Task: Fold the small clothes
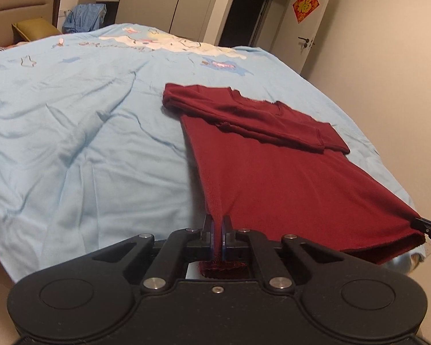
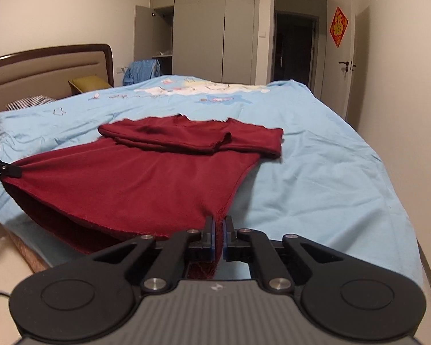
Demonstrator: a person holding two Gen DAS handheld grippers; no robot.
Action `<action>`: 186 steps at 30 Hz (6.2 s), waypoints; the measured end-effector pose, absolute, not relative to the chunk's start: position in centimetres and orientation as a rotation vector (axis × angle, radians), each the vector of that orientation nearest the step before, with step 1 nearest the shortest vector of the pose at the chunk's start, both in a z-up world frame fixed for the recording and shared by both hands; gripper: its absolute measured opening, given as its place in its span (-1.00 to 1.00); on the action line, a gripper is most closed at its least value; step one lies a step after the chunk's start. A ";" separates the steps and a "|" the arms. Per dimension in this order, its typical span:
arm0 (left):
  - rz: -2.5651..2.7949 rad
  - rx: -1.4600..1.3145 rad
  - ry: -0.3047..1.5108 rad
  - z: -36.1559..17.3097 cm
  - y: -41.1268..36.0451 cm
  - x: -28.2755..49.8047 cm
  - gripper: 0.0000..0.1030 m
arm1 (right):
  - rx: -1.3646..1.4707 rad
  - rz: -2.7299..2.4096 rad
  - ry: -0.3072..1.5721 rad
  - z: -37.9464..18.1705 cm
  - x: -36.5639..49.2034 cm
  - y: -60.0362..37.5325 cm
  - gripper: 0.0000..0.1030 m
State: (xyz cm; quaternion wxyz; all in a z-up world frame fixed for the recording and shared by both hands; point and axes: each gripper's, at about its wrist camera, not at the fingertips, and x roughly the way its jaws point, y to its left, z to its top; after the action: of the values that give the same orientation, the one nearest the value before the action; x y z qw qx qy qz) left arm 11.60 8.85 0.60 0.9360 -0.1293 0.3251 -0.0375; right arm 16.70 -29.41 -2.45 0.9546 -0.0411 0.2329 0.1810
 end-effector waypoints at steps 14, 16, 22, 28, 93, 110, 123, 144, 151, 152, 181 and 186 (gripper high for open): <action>-0.052 -0.198 0.702 -2.6 7.7 11.1 -0.51 | -0.122 0.353 0.544 -7.0 17.0 -29.2 -0.67; -0.045 -0.202 0.708 -2.7 7.7 10.9 -0.15 | -0.136 0.357 0.537 -7.0 16.8 -29.3 -0.29; 0.012 -0.125 0.651 -2.0 6.7 10.1 0.75 | -0.338 0.418 0.457 -6.8 14.7 -28.1 0.42; -0.021 0.004 0.596 -1.4 4.2 10.1 0.98 | -0.669 0.495 0.417 -7.8 13.1 -24.6 0.48; -0.067 0.399 0.103 6.1 -2.0 2.9 -0.93 | -0.290 0.310 -0.090 3.7 8.3 -26.6 -0.90; -0.155 0.299 0.188 12.9 -0.5 5.1 -0.92 | -0.378 0.345 -0.089 6.6 11.3 -26.3 -0.89; -0.077 0.340 0.338 12.4 1.5 20.9 -0.91 | -0.495 0.361 -0.042 5.6 26.5 -21.2 -0.89; -0.080 0.364 0.627 1.5 5.6 40.8 -0.90 | -0.457 0.411 0.246 -4.1 44.7 -16.0 -0.89; -0.088 0.351 0.678 -0.9 6.0 43.0 -0.67 | -0.441 0.415 0.297 -6.2 46.4 -16.4 -0.86; -0.092 0.341 0.685 -1.0 6.1 43.1 -0.59 | -0.439 0.417 0.303 -6.3 46.5 -16.4 -0.82; -0.282 -0.022 0.554 -0.9 6.7 41.3 0.98 | -0.156 0.623 0.491 -5.1 48.6 -20.1 0.99; -0.235 -0.142 0.574 -2.3 8.8 42.9 0.98 | 0.079 0.618 0.593 -7.0 51.7 -23.4 0.99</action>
State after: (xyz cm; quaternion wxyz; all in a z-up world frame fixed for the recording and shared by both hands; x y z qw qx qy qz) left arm 42.85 8.77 -2.26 0.9498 -0.0698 0.2821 -0.1156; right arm 51.74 -23.38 -7.00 0.9090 0.0381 0.2877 0.2993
